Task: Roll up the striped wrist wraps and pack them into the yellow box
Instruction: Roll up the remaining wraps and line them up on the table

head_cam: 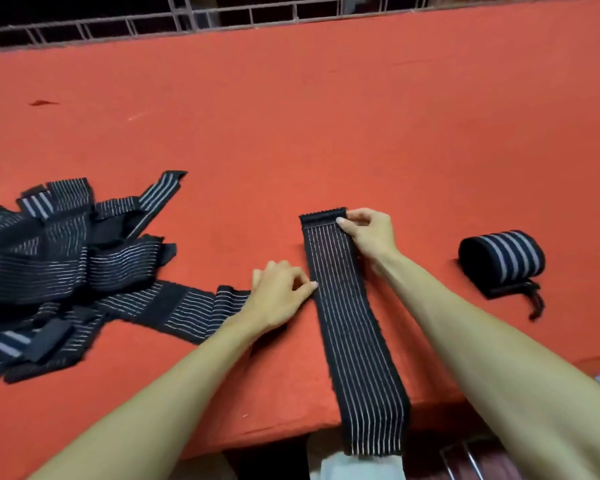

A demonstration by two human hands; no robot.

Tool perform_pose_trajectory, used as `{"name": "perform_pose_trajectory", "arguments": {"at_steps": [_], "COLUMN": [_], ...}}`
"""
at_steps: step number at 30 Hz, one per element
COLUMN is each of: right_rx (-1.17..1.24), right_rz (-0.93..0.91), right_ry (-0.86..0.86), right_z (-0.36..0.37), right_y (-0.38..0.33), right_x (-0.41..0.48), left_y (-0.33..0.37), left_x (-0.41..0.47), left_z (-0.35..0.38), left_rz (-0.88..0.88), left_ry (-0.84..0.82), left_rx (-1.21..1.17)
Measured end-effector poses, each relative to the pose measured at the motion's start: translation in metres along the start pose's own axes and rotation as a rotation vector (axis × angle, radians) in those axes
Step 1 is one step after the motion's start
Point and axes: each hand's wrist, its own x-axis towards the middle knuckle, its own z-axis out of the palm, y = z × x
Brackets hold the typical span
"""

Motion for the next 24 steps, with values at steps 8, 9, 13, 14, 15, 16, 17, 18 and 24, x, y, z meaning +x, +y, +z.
{"name": "perform_pose_trajectory", "arguments": {"at_steps": [8,9,13,14,15,16,17,18,24], "right_rx": [-0.524,-0.518,-0.536,-0.549,-0.558,-0.554,-0.553,-0.546,-0.581], "right_rz": [-0.14,-0.128,-0.145,-0.181,-0.214,-0.262,-0.302,-0.331,-0.384], "right_ry": [0.046,0.046,0.107,0.102,0.082,0.039,-0.018,-0.087,-0.487], "right_z": [0.013,0.015,0.022,0.028,0.031,0.039,0.047,0.054,0.121], "right_y": [0.023,0.019,0.003,-0.003,-0.008,-0.016,-0.023,-0.031,-0.065], "right_x": [0.003,0.0,-0.018,-0.025,-0.029,-0.036,-0.042,-0.047,-0.089], "left_y": [-0.006,-0.007,-0.019,-0.024,-0.028,-0.037,-0.046,-0.056,-0.138], "left_x": [-0.007,-0.009,-0.032,-0.042,-0.047,-0.056,-0.064,-0.069,-0.107], "left_z": [0.019,0.015,-0.01,-0.022,-0.03,-0.042,-0.053,-0.062,-0.106], "left_rz": [0.124,0.127,0.202,0.213,0.212,0.196,0.167,0.129,-0.068], "left_ry": [0.244,0.234,0.209,0.232,0.257,0.292,0.328,0.356,0.438], "left_rx": [0.002,-0.027,-0.202,-0.229,-0.247,-0.253,-0.255,-0.256,-0.216]}}
